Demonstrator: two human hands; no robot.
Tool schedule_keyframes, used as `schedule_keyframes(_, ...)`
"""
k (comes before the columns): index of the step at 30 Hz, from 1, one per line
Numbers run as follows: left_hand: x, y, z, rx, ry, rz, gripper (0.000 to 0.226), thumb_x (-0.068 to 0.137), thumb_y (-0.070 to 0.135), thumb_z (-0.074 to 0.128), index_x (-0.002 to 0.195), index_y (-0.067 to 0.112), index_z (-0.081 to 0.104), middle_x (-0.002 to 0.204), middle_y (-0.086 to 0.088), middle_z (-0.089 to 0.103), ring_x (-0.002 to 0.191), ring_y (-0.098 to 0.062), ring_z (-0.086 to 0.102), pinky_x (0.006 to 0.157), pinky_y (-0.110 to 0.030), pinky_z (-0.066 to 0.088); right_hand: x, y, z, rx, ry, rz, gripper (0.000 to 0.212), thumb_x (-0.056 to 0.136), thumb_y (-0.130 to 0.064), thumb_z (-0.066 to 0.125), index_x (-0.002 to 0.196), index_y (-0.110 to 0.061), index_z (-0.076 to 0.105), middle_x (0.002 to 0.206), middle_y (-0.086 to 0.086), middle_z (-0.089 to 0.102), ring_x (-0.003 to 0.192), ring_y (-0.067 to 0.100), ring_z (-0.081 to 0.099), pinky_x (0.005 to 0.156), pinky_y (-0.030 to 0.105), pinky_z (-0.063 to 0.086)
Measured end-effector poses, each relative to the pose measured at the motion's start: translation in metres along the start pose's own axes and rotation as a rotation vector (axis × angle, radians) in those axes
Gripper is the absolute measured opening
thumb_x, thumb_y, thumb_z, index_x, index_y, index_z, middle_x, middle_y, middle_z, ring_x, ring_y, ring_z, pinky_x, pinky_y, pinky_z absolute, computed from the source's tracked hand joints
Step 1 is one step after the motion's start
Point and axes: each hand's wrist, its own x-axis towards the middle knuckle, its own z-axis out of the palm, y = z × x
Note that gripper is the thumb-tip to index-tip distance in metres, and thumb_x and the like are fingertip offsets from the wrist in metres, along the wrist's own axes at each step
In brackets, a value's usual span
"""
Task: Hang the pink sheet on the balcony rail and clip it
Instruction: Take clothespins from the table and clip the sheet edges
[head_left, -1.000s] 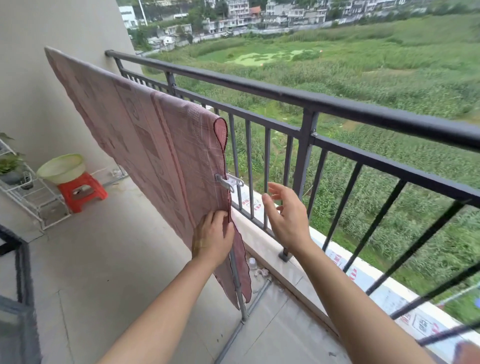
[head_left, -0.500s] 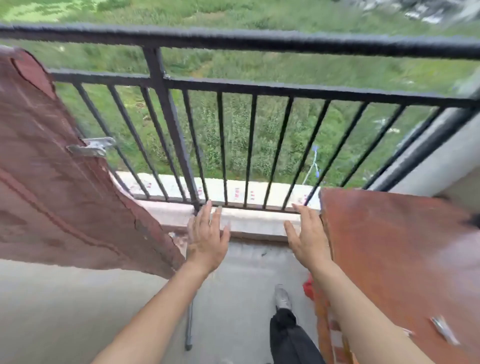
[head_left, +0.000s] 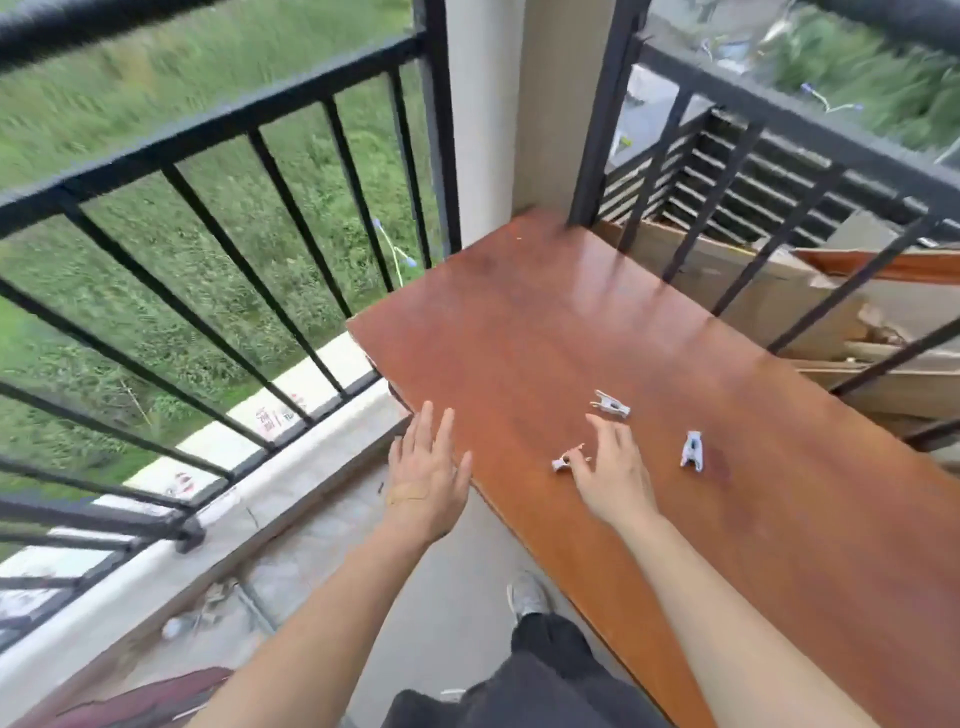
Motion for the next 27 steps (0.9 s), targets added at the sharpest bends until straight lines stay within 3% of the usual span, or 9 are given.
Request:
schedule_keyframes(6, 0.009, 0.035, 0.059, 0.044, -0.277, 0.071, 0.061, 0.101, 0.044, 0.029, 0.155, 0.025, 0.006, 0.163, 0.000, -0.007, 0.149, -0.023, 0.003, 0.119, -0.042, 0.008, 0.016, 0.063, 0.020, -0.148, -0.251, 0.097, 0.057, 0.097, -0.024, 0.051, 0.150, -0.022, 0.030, 0.150, 0.003, 0.031, 0.138, 0.023, 0.038, 0.107, 0.037, 0.036)
schedule_keyframes(11, 0.026, 0.033, 0.106, -0.039, -0.480, -0.010, 0.059, 0.102, 0.044, 0.025, 0.154, 0.025, 0.008, 0.163, 0.001, -0.006, 0.150, -0.021, -0.001, 0.120, -0.044, 0.012, 0.053, 0.080, 0.040, -0.276, -0.357, 0.003, 0.067, 0.096, -0.008, 0.047, 0.155, -0.024, 0.021, 0.163, 0.003, 0.012, 0.145, 0.028, 0.027, 0.114, 0.039, 0.031)
schedule_keyframes(15, 0.029, 0.024, 0.129, -0.066, -0.684, -0.089, 0.058, 0.103, 0.043, 0.021, 0.155, 0.020, 0.011, 0.163, 0.001, 0.006, 0.150, -0.019, 0.002, 0.121, -0.041, 0.013, 0.080, 0.088, 0.048, -0.442, -0.434, -0.122, 0.064, 0.096, -0.007, 0.048, 0.153, -0.025, 0.027, 0.161, -0.002, 0.020, 0.137, 0.027, 0.036, 0.108, 0.040, 0.041)
schedule_keyframes(20, 0.023, 0.016, 0.121, -0.107, -0.683, -0.130, 0.056, 0.103, 0.041, 0.024, 0.154, 0.020, 0.015, 0.163, 0.001, 0.009, 0.149, -0.018, 0.005, 0.121, -0.037, 0.012, 0.090, 0.092, 0.053, -0.526, -0.399, -0.190, 0.037, 0.098, -0.017, 0.053, 0.135, -0.023, 0.051, 0.132, -0.001, 0.051, 0.119, 0.023, 0.049, 0.091, 0.037, 0.047)
schedule_keyframes(24, 0.018, 0.002, 0.099, -0.052, -0.603, -0.170, 0.057, 0.103, 0.042, 0.024, 0.154, 0.019, 0.015, 0.162, -0.006, 0.011, 0.148, -0.022, 0.008, 0.118, -0.042, 0.019, 0.084, 0.072, 0.054, -0.474, -0.369, -0.133, 0.030, 0.096, -0.029, 0.057, 0.125, -0.020, 0.055, 0.120, 0.002, 0.055, 0.115, 0.024, 0.053, 0.089, 0.038, 0.048)
schedule_keyframes(27, 0.008, -0.013, 0.068, -0.024, -0.490, -0.235, 0.058, 0.102, 0.042, 0.025, 0.154, 0.019, 0.012, 0.163, -0.006, 0.002, 0.149, -0.023, 0.001, 0.119, -0.043, 0.012, 0.076, 0.037, 0.058, -0.308, -0.316, -0.144, 0.031, 0.093, -0.030, 0.057, 0.122, -0.018, 0.055, 0.119, 0.003, 0.054, 0.113, 0.026, 0.055, 0.088, 0.039, 0.047)
